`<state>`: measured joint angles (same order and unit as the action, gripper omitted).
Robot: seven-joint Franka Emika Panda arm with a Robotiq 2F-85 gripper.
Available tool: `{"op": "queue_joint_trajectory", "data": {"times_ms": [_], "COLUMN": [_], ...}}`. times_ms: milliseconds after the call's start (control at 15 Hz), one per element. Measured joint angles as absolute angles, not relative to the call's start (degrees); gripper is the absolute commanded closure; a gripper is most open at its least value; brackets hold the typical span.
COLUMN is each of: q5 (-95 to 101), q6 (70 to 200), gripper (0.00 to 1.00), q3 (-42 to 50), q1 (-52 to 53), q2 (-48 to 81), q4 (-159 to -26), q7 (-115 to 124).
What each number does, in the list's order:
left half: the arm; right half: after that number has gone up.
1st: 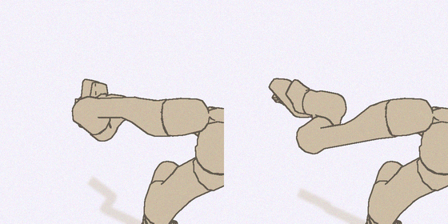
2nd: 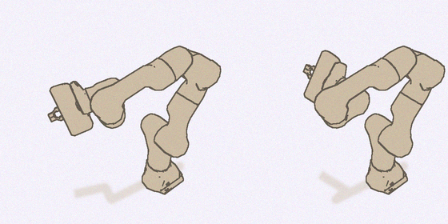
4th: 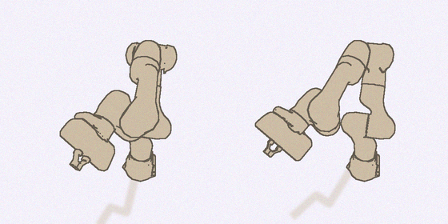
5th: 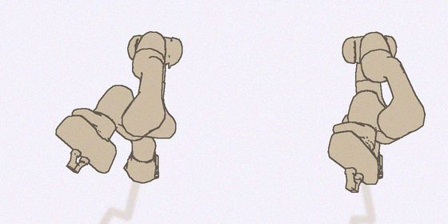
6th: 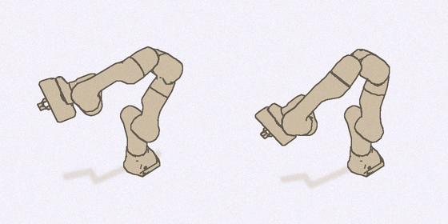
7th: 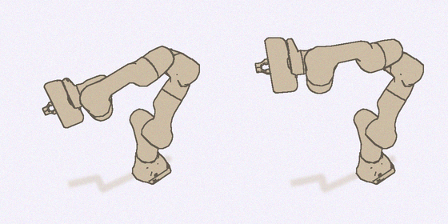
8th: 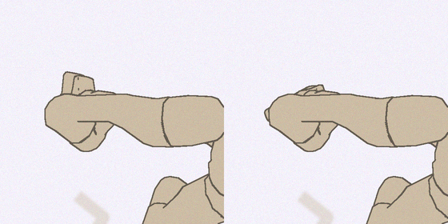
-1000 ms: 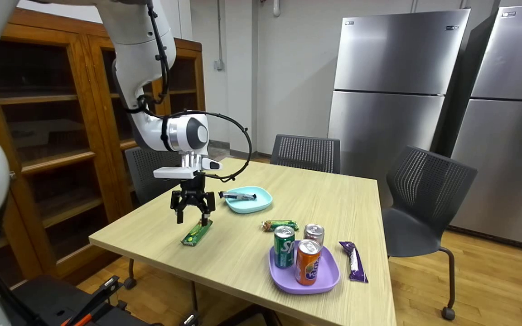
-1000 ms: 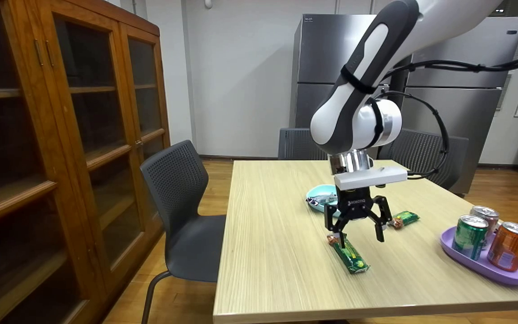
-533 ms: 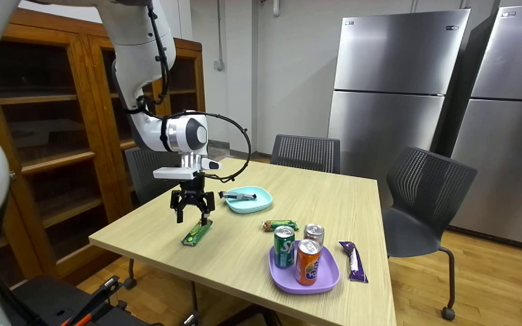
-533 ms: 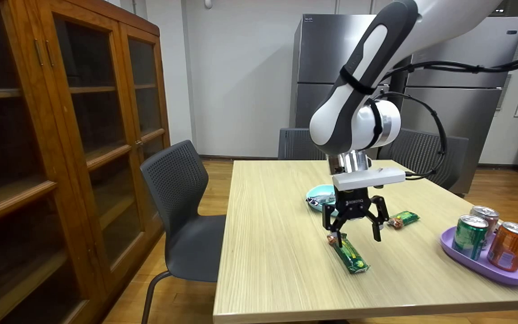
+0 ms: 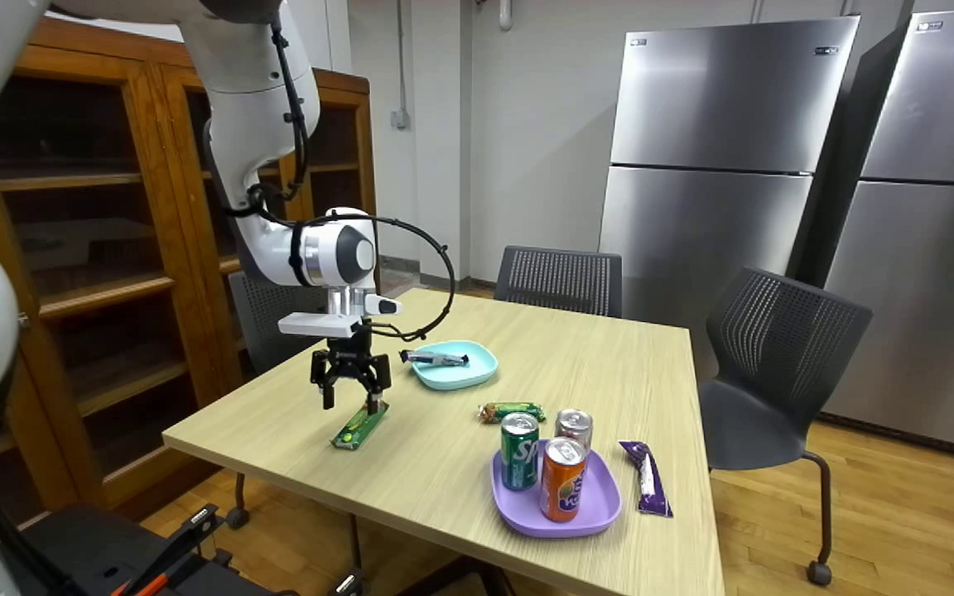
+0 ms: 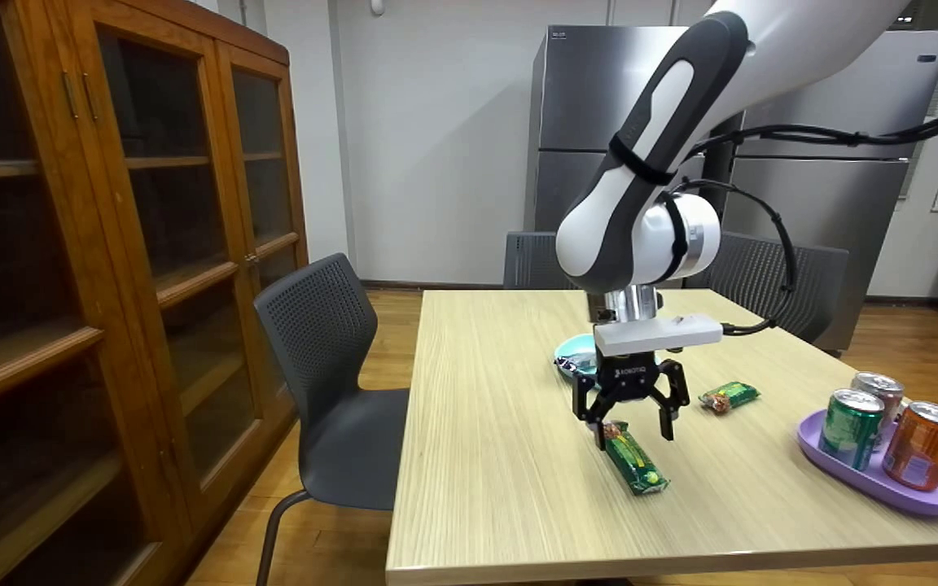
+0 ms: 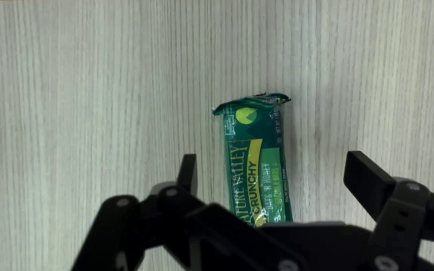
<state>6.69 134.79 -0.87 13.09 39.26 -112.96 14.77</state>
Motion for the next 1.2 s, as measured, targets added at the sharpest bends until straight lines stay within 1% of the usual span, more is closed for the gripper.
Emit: {"op": "queue_joint_trajectory", "data": {"times_ms": [600, 667, 733, 1067, 1200], "q5": [6.8, 6.8, 6.8, 6.8, 6.8], "q6": [139.3, 139.4, 139.5, 139.7, 139.8], "gripper": [0.0, 0.25, 0.26, 0.66, 0.8], "q3": [-0.5, -0.4, -0.3, -0.2, -0.1], "q1": [13.1, 13.1, 13.1, 13.1, 13.1], "q2": [42.6, 42.8, 43.0, 43.8, 43.8], "q4": [-111.8, -111.6, -111.4, -110.7, -110.7], "q7": [13.9, 13.7, 13.5, 12.3, 12.1]}}
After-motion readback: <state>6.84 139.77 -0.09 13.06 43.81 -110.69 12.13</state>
